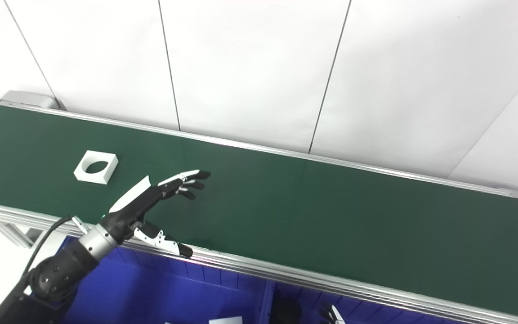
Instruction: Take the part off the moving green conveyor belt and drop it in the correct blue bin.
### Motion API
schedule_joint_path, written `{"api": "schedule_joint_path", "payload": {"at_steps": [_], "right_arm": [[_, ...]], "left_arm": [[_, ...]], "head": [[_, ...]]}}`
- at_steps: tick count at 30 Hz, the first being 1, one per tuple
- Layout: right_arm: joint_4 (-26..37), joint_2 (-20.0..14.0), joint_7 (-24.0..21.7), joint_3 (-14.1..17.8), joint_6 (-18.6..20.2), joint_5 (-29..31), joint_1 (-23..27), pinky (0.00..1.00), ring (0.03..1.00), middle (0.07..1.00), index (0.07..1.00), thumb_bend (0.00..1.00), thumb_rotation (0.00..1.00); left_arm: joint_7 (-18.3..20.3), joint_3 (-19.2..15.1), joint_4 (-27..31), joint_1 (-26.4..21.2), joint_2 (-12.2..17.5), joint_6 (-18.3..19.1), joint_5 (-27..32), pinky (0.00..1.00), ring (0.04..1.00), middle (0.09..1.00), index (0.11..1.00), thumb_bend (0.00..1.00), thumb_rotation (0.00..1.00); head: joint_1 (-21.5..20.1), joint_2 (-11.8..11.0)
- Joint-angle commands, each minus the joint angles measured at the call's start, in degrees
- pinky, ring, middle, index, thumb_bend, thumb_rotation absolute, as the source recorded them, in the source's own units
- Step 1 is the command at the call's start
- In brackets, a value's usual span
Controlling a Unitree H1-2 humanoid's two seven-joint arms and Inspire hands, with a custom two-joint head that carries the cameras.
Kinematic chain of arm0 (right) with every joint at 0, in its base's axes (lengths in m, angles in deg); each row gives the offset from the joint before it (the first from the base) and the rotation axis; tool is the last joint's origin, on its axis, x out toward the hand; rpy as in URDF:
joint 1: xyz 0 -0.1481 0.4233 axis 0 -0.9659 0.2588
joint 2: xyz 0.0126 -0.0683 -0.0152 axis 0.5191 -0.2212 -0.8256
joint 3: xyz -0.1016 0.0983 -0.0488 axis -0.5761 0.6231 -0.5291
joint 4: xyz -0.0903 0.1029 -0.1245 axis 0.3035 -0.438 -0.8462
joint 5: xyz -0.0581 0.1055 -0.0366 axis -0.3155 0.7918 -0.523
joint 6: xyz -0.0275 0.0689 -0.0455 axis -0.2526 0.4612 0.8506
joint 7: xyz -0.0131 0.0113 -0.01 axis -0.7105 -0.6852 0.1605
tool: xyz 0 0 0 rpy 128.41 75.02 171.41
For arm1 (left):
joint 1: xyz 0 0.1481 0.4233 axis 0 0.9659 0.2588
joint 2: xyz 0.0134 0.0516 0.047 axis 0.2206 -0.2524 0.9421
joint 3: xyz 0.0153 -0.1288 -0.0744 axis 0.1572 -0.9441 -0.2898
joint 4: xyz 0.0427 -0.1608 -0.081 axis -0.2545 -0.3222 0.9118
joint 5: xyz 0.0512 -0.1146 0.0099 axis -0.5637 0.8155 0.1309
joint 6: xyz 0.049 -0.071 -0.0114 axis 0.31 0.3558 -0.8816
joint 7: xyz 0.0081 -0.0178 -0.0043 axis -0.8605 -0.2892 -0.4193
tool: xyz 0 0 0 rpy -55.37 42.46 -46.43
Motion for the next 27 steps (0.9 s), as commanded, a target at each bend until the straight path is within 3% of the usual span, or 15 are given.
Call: {"api": "schedule_joint_path", "payload": {"at_steps": [1,5,10,17,24,27], "right_arm": [[0.83,-0.37,0.50,0.54,-3.69,1.25,0.17,0.74,0.835,0.885,0.947,0.90,0.29],[0.33,-0.76,0.40,0.67,-4.78,1.90,0.28,0.76,0.850,0.893,0.947,0.90,0.29],[-0.90,-1.00,0.67,0.84,-7.34,2.86,0.75,0.79,0.864,0.893,0.942,0.90,0.28],[-1.20,-1.36,1.56,0.65,-7.97,3.45,1.04,0.76,0.834,0.870,0.932,0.90,0.31],[-0.63,-1.71,2.74,0.02,-8.01,4.16,0.92,0.75,0.825,0.863,0.929,0.91,0.32],[-0.75,-2.20,4.35,-0.96,-8.01,4.43,1.12,0.71,0.802,0.848,0.920,0.92,0.33]], "left_arm": [[0.05,-1.03,1.75,-2.67,1.46,1.01,-0.38,0.80,0.884,0.919,0.918,0.85,0.21],[0.39,-1.69,2.58,-4.23,2.35,3.66,-1.00,0.86,0.919,0.947,0.938,0.84,0.19],[0.15,-2.34,2.12,-6.43,4.08,4.29,-3.59,0.82,0.909,0.952,0.952,0.84,0.24],[0.01,-3.96,3.52,-7.70,5.33,9.55,-6.62,0.88,0.945,0.976,0.965,0.84,0.25],[0.26,-4.70,2.81,-9.19,7.73,10.46,-7.88,0.86,0.936,0.972,0.967,0.83,0.27],[0.90,-4.51,2.54,-9.80,8.88,13.02,-9.01,0.86,0.950,0.982,0.973,0.84,0.25]], "head": [[0.59,0.00],[0.95,0.01],[1.58,0.17],[2.17,0.42],[2.07,0.90],[2.17,1.03]]}}
